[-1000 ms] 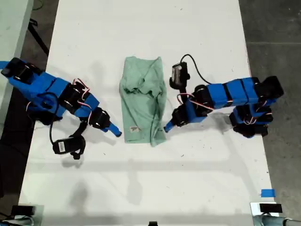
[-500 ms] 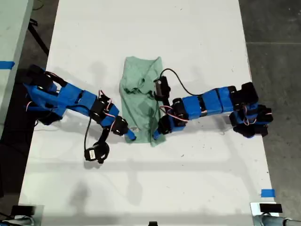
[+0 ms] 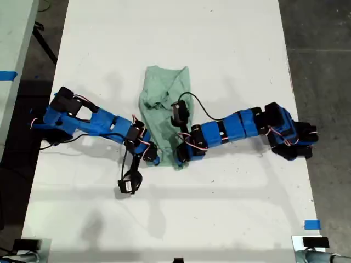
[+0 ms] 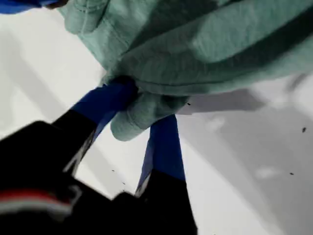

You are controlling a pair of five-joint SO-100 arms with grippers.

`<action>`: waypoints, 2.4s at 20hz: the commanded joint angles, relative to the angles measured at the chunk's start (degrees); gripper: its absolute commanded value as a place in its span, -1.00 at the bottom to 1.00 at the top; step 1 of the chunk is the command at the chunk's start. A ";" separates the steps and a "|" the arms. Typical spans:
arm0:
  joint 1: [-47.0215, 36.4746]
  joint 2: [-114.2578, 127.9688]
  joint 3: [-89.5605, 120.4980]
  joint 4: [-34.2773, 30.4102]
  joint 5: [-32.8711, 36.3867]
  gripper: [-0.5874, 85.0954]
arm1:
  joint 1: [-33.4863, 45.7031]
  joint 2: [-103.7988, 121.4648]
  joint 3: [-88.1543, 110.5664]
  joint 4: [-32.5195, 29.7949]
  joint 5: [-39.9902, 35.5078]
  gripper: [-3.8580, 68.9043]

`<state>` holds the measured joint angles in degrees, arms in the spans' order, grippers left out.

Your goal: Fold t-shirt

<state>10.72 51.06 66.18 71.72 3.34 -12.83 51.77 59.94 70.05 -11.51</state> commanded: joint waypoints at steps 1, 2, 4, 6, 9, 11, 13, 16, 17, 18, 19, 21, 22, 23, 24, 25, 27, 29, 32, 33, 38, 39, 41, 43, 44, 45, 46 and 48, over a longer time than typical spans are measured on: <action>-1.05 -0.53 -2.64 1.93 -0.79 -0.97 | 0.35 -0.18 -0.97 -0.18 0.70 -0.85; -0.97 -0.44 -2.64 2.81 -1.14 -0.99 | 0.26 -0.09 -1.32 0.09 1.32 -0.93; -0.26 -0.26 -2.99 5.19 -2.20 -0.99 | -0.62 0.44 -1.85 0.79 1.58 -0.93; 1.49 -0.18 -4.04 7.47 -2.64 -0.99 | -1.58 0.79 -3.52 2.46 1.76 -0.93; 5.80 0.70 -7.38 10.90 -3.34 -0.99 | -4.48 2.37 -5.98 4.31 2.99 -0.93; 9.40 2.81 -8.79 11.69 -4.04 -0.99 | -8.09 4.66 -6.33 4.57 5.19 -0.93; 12.57 5.98 -9.93 11.60 -5.01 -0.99 | -10.99 7.91 -6.86 5.98 7.91 -0.93; 15.03 11.07 -11.34 10.81 -5.27 -0.99 | -12.83 11.60 -9.40 5.45 8.70 -0.93; 15.21 12.30 -11.34 10.81 -5.27 -0.99 | -12.48 12.04 -10.02 5.36 8.26 -0.93; 15.12 13.54 -11.34 10.72 -5.10 -0.99 | -11.69 12.74 -10.55 5.45 7.47 -0.93; 14.68 14.77 -11.25 10.55 -4.31 -0.99 | -10.46 13.27 -11.16 5.54 5.98 -0.93; 12.57 17.84 -10.81 11.43 -2.29 -0.99 | -6.68 14.68 -11.16 5.80 2.99 -0.93; 10.81 20.13 -10.37 12.22 -0.88 -0.99 | -4.48 15.47 -11.16 6.15 1.05 -0.93; 8.35 21.97 -10.11 13.01 1.41 -0.99 | -1.93 16.26 -11.16 6.77 -0.62 -0.93; 5.19 23.29 -10.11 14.94 3.43 -0.99 | 0.70 17.23 -11.25 7.12 -2.90 -0.93; 1.67 24.70 -10.02 16.79 5.63 -0.99 | 3.43 18.37 -11.25 7.56 -5.36 -0.93; -6.06 26.46 -9.49 20.30 9.76 -0.99 | 9.05 19.95 -11.25 8.96 -9.84 -0.93; -13.10 26.98 -9.05 21.01 14.06 -0.99 | 14.41 20.30 -10.46 8.44 -14.06 -0.93; -21.36 25.66 -8.70 21.80 18.37 -0.99 | 20.30 18.54 -10.28 6.15 -19.51 -0.93; -23.29 24.61 -8.70 22.06 19.60 -0.99 | 21.62 17.75 -10.28 5.27 -21.09 -0.93; -29.09 18.46 -8.70 20.30 22.32 -0.99 | 26.02 13.97 -10.28 0.97 -24.61 -0.93; -29.79 17.84 -8.70 19.60 22.76 -0.99 | 26.63 13.45 -10.28 0.44 -24.96 -0.93; -31.03 17.67 -8.70 18.37 23.29 -0.95 | 27.69 12.92 -10.28 0.09 -25.66 -0.93; -33.13 19.25 -8.35 17.14 24.61 -0.43 | 29.71 13.01 -10.63 0.53 -26.46 0.05; -34.45 21.09 -8.17 16.79 26.02 -0.35 | 31.03 13.80 -11.16 1.05 -27.95 0.24; -36.21 23.91 -7.56 16.70 26.19 -0.30 | 32.87 15.21 -11.16 2.20 -28.04 0.16; -38.06 26.89 -6.94 16.44 27.07 -0.21 | 34.63 16.96 -10.99 3.60 -28.48 0.08; -41.75 33.40 -4.92 17.31 27.77 -0.17 | 38.23 22.41 -8.53 5.80 -29.27 -0.06</action>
<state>-27.33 75.76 60.38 89.30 30.23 21.97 64.95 52.21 74.09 -39.38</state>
